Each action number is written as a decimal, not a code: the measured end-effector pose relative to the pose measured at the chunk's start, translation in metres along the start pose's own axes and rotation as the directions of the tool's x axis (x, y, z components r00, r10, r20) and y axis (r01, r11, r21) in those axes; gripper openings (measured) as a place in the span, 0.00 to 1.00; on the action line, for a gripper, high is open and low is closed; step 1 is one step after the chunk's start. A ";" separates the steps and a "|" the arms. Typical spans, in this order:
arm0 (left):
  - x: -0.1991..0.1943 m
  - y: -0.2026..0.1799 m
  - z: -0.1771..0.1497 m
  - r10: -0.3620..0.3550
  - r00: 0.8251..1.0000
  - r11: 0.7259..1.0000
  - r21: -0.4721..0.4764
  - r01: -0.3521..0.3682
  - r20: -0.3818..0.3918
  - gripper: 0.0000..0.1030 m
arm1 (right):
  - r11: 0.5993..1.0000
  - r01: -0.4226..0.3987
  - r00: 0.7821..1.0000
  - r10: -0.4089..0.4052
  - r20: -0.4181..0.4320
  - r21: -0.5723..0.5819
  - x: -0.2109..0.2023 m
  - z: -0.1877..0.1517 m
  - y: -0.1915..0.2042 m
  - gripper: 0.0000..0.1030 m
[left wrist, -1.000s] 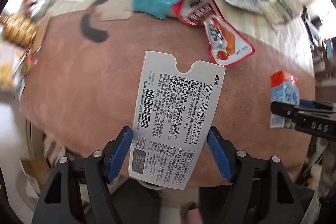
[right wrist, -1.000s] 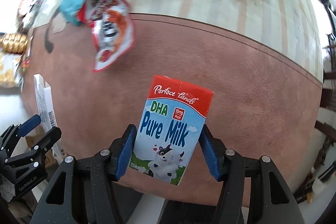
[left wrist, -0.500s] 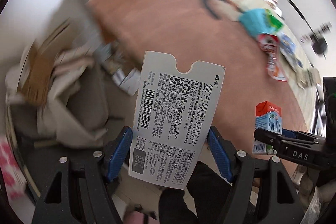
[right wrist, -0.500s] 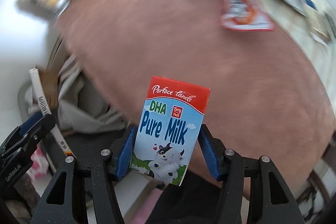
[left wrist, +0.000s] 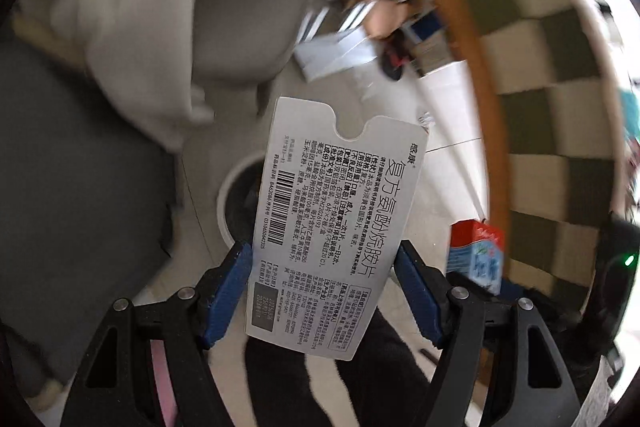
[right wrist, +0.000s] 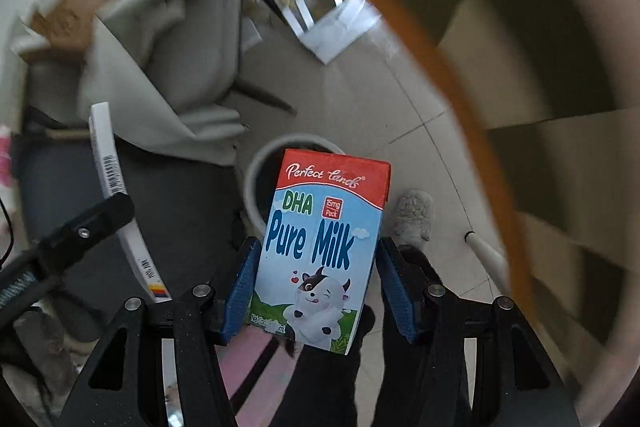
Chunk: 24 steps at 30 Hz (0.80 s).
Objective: Collect trash
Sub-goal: 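Carry leaflet and milk carton to the white bin and release both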
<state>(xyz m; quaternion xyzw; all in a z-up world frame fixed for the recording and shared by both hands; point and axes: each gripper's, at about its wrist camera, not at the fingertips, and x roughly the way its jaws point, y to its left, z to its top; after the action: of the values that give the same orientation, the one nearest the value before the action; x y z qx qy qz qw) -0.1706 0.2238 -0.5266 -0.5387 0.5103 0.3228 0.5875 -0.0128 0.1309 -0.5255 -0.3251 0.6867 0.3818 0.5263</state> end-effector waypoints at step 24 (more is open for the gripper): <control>0.173 0.107 -0.003 0.076 0.987 0.983 -0.155 -0.098 -0.144 0.98 | 0.995 0.047 0.990 -0.059 -0.131 -0.088 0.246 0.018 -0.010 0.99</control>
<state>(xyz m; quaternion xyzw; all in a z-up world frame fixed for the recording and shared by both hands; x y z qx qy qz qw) -0.2240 0.2136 -0.7225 -0.5827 0.5449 0.3505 0.4906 -0.0537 0.1309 -0.7687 -0.3901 0.6947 0.3738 0.4748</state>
